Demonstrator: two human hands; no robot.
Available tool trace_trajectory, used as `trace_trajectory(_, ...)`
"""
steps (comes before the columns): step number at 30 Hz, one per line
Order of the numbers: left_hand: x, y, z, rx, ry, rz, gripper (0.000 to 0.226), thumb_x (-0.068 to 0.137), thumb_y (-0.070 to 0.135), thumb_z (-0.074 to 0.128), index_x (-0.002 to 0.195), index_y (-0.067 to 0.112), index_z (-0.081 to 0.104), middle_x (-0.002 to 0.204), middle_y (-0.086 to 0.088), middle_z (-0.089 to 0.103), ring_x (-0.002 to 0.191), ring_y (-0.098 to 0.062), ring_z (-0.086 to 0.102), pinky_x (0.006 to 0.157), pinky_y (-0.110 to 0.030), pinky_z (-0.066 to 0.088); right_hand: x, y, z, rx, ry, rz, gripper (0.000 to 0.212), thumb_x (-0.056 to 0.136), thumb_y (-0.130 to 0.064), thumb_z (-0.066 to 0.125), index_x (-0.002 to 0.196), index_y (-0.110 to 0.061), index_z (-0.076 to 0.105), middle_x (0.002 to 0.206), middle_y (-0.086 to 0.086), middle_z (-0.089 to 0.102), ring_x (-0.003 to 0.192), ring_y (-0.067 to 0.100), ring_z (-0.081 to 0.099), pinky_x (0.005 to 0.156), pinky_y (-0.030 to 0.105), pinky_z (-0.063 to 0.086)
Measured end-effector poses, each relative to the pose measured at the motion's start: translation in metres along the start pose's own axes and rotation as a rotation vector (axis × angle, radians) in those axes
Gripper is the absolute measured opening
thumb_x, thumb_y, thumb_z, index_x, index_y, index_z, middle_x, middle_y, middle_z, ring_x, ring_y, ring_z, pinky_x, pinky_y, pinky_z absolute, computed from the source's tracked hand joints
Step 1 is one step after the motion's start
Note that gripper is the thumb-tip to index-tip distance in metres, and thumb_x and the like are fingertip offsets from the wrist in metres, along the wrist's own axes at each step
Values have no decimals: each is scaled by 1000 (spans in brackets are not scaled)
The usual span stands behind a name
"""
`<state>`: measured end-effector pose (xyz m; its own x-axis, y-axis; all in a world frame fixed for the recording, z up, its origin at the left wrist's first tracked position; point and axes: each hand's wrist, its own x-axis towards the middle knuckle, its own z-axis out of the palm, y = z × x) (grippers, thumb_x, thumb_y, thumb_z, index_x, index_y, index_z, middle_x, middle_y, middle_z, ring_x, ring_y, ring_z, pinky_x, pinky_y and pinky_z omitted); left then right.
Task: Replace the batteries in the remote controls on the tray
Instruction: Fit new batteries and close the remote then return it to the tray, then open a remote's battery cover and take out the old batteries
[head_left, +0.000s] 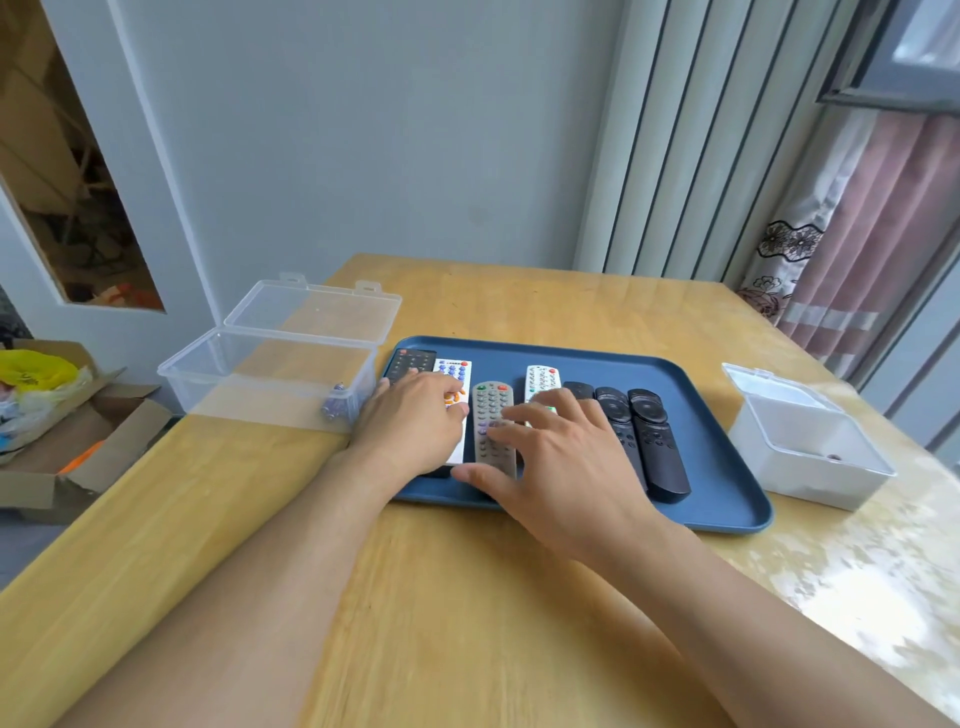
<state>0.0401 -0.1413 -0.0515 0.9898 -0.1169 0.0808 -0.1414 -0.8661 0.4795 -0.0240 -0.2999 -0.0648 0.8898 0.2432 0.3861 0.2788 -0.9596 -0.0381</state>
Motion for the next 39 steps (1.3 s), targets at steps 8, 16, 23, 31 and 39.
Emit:
trace_trajectory(8,2,-1,0,-17,3,-16,40,102,34,53,141,28,56,149,-2,54,135,-26,48,115,-43,34,-7,-22,-4,-138,60,78,55,80,-74,51,74,-22,37,54,-3,53,57,23,50,61,35,30)
trace_trajectory(16,2,-2,1,-66,38,-27,38,100,34,56,138,31,58,138,-2,62,126,-31,55,102,-42,47,-5,-20,-25,58,58,233,28,82,-53,53,93,-27,49,69,-4,61,65,21,56,56,32,37)
trace_trajectory(23,0,11,-1,-471,328,41,20,95,32,66,79,22,74,74,11,70,70,-12,64,56,-21,43,-2,1,-40,125,221,330,23,86,-52,52,96,-31,48,75,-11,63,68,16,47,58,33,33)
trace_trajectory(31,-11,35,5,-1074,-67,83,42,103,45,49,101,11,74,98,-2,79,97,-15,74,94,-35,54,-3,17,-51,1345,162,542,31,98,-39,53,98,-9,61,63,0,62,60,20,40,59,32,34)
trace_trajectory(39,-18,42,6,-1357,-5,101,21,105,28,50,105,9,61,84,-9,72,76,-25,67,76,-38,53,-6,16,-35,856,97,416,44,87,-57,67,69,-18,58,49,-8,54,45,9,42,49,28,39)
